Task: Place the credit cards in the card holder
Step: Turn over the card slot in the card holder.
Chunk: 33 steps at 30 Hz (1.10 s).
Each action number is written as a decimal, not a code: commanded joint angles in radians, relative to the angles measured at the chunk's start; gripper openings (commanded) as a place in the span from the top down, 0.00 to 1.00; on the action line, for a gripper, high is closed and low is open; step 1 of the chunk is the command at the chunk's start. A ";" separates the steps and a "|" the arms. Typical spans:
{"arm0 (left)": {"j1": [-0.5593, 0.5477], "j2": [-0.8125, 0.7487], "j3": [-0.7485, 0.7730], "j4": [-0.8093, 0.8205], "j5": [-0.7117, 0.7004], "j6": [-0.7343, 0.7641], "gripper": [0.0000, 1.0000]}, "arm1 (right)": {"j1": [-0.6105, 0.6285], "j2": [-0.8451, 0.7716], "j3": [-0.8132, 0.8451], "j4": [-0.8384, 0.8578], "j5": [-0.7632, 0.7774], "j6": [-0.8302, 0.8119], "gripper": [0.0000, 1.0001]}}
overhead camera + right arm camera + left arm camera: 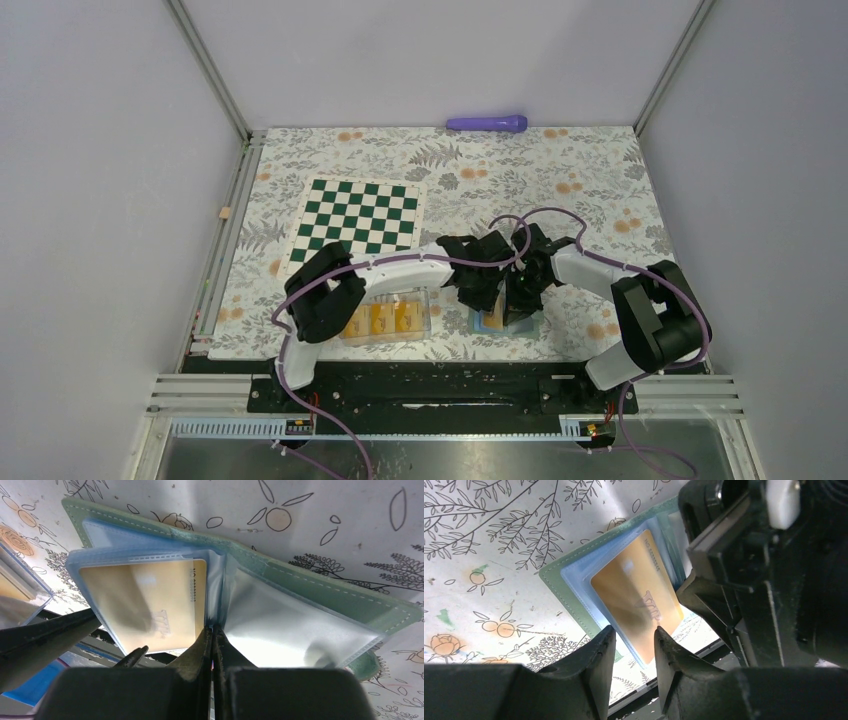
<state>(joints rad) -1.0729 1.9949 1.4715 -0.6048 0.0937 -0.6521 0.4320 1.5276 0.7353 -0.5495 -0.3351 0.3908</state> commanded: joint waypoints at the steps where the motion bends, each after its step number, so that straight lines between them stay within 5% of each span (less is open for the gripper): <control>1: -0.019 0.013 0.067 -0.053 -0.067 0.044 0.63 | 0.008 0.018 0.004 0.011 -0.017 0.000 1.00; 21: -0.039 0.064 0.108 -0.091 -0.089 0.064 0.46 | 0.009 0.023 0.001 0.010 -0.027 -0.001 1.00; 26: -0.039 0.085 0.089 -0.056 -0.058 0.058 0.52 | 0.008 0.024 0.001 0.010 -0.029 -0.003 1.00; 33: -0.039 0.070 0.076 -0.014 -0.030 0.054 0.75 | 0.008 0.028 0.002 0.011 -0.031 -0.004 1.00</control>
<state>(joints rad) -1.1000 2.0602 1.5494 -0.6857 0.0326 -0.6067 0.4301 1.5364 0.7353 -0.5392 -0.3607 0.3977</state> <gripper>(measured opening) 0.300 0.014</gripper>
